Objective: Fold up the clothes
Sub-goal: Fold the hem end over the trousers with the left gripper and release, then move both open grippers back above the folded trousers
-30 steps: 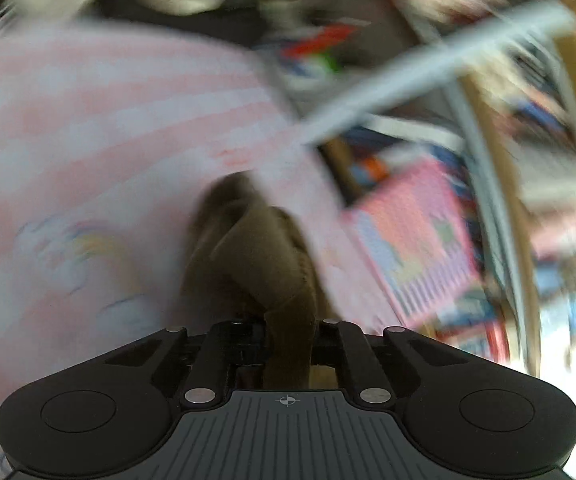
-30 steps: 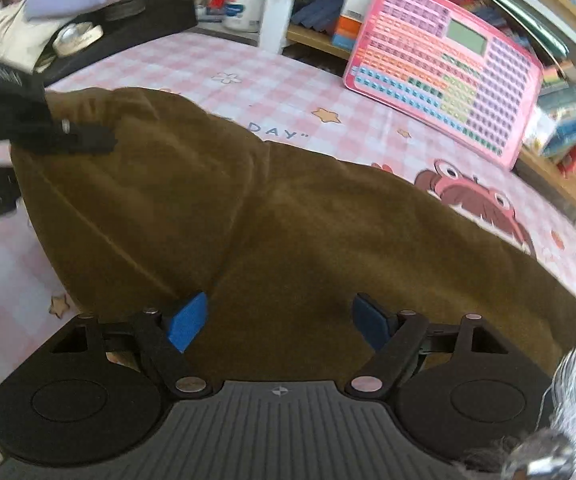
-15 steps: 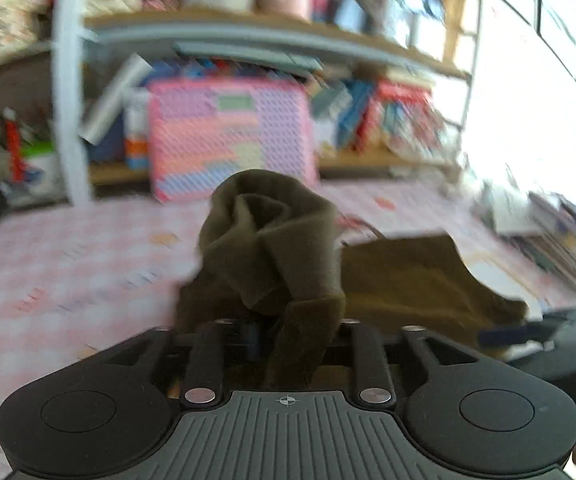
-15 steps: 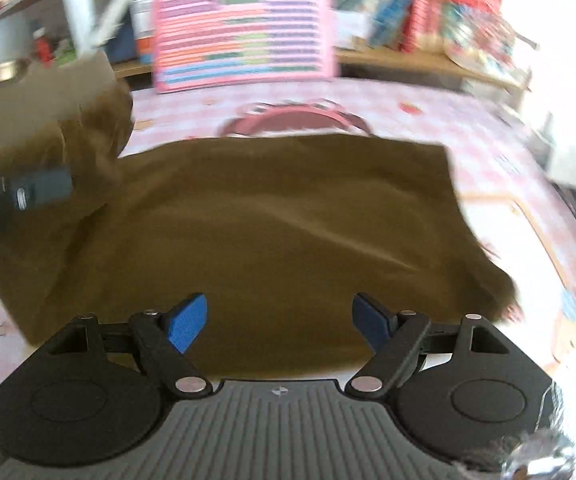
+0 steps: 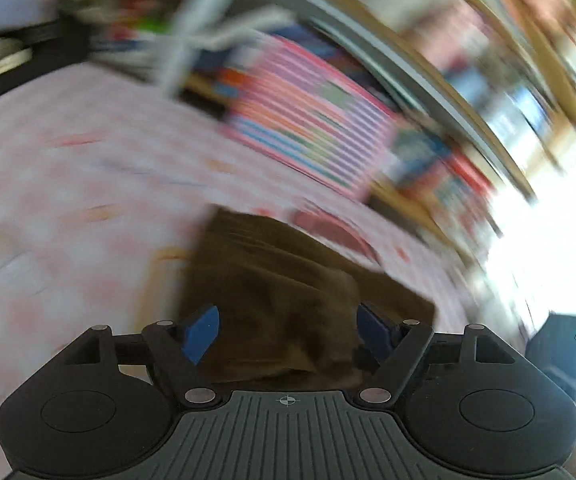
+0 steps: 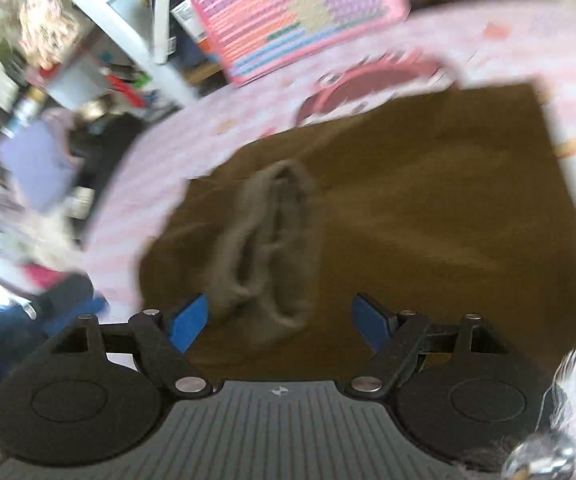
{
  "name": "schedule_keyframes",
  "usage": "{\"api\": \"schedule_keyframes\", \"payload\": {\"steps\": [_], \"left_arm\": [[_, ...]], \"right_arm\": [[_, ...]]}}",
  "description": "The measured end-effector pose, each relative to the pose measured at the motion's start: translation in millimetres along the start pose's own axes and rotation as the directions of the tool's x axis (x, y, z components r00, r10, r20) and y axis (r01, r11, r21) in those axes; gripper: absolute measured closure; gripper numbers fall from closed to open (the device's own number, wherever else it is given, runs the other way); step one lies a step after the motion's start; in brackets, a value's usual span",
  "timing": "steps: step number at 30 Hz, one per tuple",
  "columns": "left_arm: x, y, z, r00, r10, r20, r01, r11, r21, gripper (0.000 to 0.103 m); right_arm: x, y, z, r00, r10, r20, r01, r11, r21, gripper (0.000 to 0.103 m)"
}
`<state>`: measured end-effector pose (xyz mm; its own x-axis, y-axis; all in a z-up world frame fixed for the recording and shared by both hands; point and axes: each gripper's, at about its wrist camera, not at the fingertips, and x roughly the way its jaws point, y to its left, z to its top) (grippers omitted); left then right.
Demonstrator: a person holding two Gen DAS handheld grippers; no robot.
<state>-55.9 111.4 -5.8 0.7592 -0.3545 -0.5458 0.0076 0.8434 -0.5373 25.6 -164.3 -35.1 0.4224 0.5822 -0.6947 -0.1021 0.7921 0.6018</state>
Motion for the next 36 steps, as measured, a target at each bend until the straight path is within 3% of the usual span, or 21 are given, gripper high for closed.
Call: {"api": "schedule_keyframes", "payload": {"steps": [4,5,6,9,11,14,16,18,23,26,29,32,36], "left_arm": [[-28,27,-3,0.991,0.098,0.093,-0.077,0.976,-0.203,0.025],[-32,26,-8,0.989,0.115,0.098,-0.092,0.972,-0.218,0.025],[-35,25,-13,0.986,0.132,0.1,-0.107,0.968,-0.228,0.025],[-38,15,-21,0.983,0.16,0.092,-0.137,0.967,-0.213,0.025],[-39,8,-24,0.981,0.168,0.093,-0.146,0.968,-0.205,0.025],[-37,-1,-27,0.98,0.171,0.1,-0.148,0.968,-0.204,0.025],[-34,-7,-29,0.98,0.173,0.096,-0.151,0.967,-0.203,0.025],[-29,-12,-32,0.982,0.171,0.086,-0.151,0.967,-0.204,0.025],[-12,-28,-36,0.98,0.191,0.062,-0.177,0.967,-0.185,0.025],[-2,-42,-41,0.972,0.233,0.041,-0.225,0.963,-0.147,0.025],[7,-56,-47,0.96,0.279,0.02,-0.276,0.956,-0.102,0.025],[17,-70,-54,0.947,0.32,-0.01,-0.32,0.946,-0.047,0.024],[29,-91,-63,0.93,0.362,-0.064,-0.358,0.932,0.064,0.024]], "right_arm": [[28,-8,13,0.995,0.067,-0.07,-0.059,0.992,0.11,0.029],[31,-7,15,0.993,0.088,-0.074,-0.079,0.99,0.117,0.059],[34,-6,18,0.989,0.119,-0.084,-0.109,0.987,0.119,0.081],[28,-4,24,0.983,0.179,-0.042,-0.175,0.981,0.083,0.083],[26,-9,25,0.981,0.191,-0.026,-0.189,0.98,0.067,0.083],[39,-34,23,0.986,0.158,-0.06,-0.147,0.975,0.167,0.074],[37,-38,25,0.982,0.176,-0.067,-0.162,0.971,0.175,0.071],[29,-32,26,0.986,0.153,-0.072,-0.145,0.984,0.108,0.06],[-7,-23,15,0.997,0.066,-0.05,-0.071,0.993,-0.096,0.056],[-30,-24,2,1.0,0.002,-0.01,-0.004,0.977,-0.212,0.052],[-58,-30,-15,0.995,-0.076,0.065,0.093,0.945,-0.315,0.037],[-70,-39,-22,0.979,-0.171,0.107,0.198,0.922,-0.332,0.031],[-80,-51,-28,0.96,-0.244,0.138,0.276,0.91,-0.31,0.029]]}}
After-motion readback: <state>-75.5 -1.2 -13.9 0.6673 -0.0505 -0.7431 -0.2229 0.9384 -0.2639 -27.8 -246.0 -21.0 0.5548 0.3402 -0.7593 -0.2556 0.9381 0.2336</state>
